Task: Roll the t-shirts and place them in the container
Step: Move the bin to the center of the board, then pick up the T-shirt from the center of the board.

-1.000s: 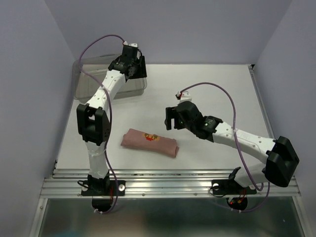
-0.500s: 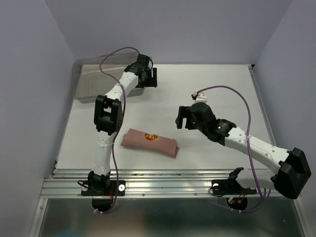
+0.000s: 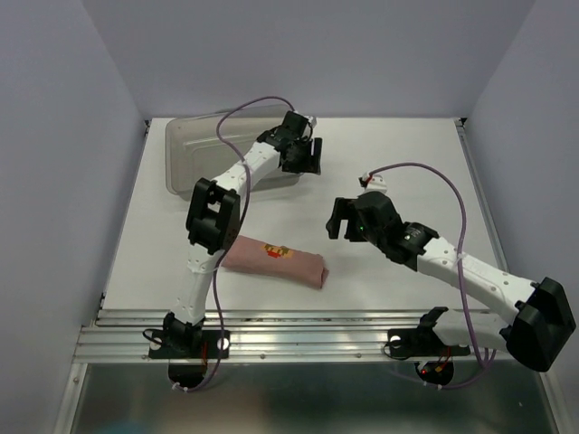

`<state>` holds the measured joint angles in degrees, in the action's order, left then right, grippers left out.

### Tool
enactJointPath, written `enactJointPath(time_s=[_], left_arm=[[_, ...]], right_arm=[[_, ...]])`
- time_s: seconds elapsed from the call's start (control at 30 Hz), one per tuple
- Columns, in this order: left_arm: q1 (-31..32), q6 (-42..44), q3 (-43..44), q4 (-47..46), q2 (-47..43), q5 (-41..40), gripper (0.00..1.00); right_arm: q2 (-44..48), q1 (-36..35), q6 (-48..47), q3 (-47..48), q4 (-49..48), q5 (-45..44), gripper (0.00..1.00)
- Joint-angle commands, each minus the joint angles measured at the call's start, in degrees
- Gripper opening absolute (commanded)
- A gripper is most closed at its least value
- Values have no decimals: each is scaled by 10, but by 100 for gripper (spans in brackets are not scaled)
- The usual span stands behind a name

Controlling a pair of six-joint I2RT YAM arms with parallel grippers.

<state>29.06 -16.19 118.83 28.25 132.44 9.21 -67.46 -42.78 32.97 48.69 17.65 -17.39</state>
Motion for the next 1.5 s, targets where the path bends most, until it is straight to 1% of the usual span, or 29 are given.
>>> enactJointPath(time_s=[0.0, 0.13, 0.17, 0.23, 0.27, 0.37, 0.47, 0.5, 0.53, 0.67, 0.73, 0.83, 0.87, 0.9, 0.93, 0.97, 1.0, 1.07, 1.1, 1.13, 1.17, 1.23, 1.27, 1.33, 1.37, 1.4, 1.43, 1.47], left_arm=[[35, -9, 20, 0, -51, 57, 74], [44, 5, 54, 22, -68, 51, 74], [44, 8, 61, 29, -75, 39, 75], [43, 19, 78, 40, -97, 27, 75], [43, 21, 83, 47, -104, 18, 76], [42, 25, 93, 57, -134, 4, 77], [40, 25, 85, 61, -165, -7, 77], [41, 23, 82, 60, -182, -9, 77], [40, 23, 77, 61, -191, -12, 77], [26, -9, 70, 87, -222, -58, 77], [9, -16, 51, 95, -249, -63, 77], [-14, -19, -20, 81, -309, -72, 77], [-21, -20, -66, 68, -345, -73, 77], [-29, -22, -88, 64, -345, -75, 77], [-37, -26, -110, 59, -380, -75, 77], [-59, -34, -159, 47, -399, -74, 77], [-69, -38, -184, 39, -438, -73, 77], [-103, -44, -232, 25, -479, -67, 77], [-112, -44, -275, 14, -515, -67, 77], [-121, -43, -294, 10, -534, -66, 77], [-132, -38, -330, 5, -550, -69, 77], [-139, -32, -363, 4, -594, -74, 77], [-141, -29, -378, 5, -606, -75, 77], [-142, -33, -423, 15, -633, -81, 82], [-141, -38, -449, 32, -637, -86, 82], [-141, -45, -462, 39, -644, -85, 82], [-141, -48, -479, 44, -648, -76, 82], [-141, -53, -496, 44, -654, -70, 82]], right_arm=[[26, 20, 38, -26, 2, 36, 92], [42, 20, 89, -65, -1, 84, 93], [44, 20, 113, -74, -6, 97, 93], [49, 20, 139, -110, -22, 148, 93], [51, 20, 168, -124, -45, 184, 93], [51, 20, 219, -185, -114, 252, 93], [29, 20, 259, -226, -164, 284, 93], [20, 20, 263, -229, -169, 286, 93], [2, 20, 269, -233, -196, 290, 93], [-31, 20, 280, -246, -252, 307, 92], [-45, 20, 282, -245, -260, 309, 92], [-66, 20, 288, -247, -283, 315, 91], [-80, 20, 291, -247, -293, 320, 89], [-87, 20, 293, -247, -299, 322, 88], [-94, 20, 295, -245, -307, 325, 86], [-101, 20, 299, -245, -327, 336, 79], [-117, 20, 300, -244, -336, 340, 77], [-133, 20, 301, -239, -351, 348, 70], [-140, 20, 301, -237, -356, 352, 68], [-152, 20, 302, -237, -363, 355, 65], [-156, 20, 302, -235, -372, 356, 59], [-165, 20, 301, -230, -374, 350, 54], [-170, 20, 297, -226, -374, 346, 47], [-173, 20, 289, -220, -374, 337, 40], [-175, 20, 281, -214, -373, 332, 31], [-176, 20, 275, -211, -372, 330, 25], [-176, 26, 262, -207, -371, 330, 9], [-176, 26, 256, -206, -369, 331, 3]])
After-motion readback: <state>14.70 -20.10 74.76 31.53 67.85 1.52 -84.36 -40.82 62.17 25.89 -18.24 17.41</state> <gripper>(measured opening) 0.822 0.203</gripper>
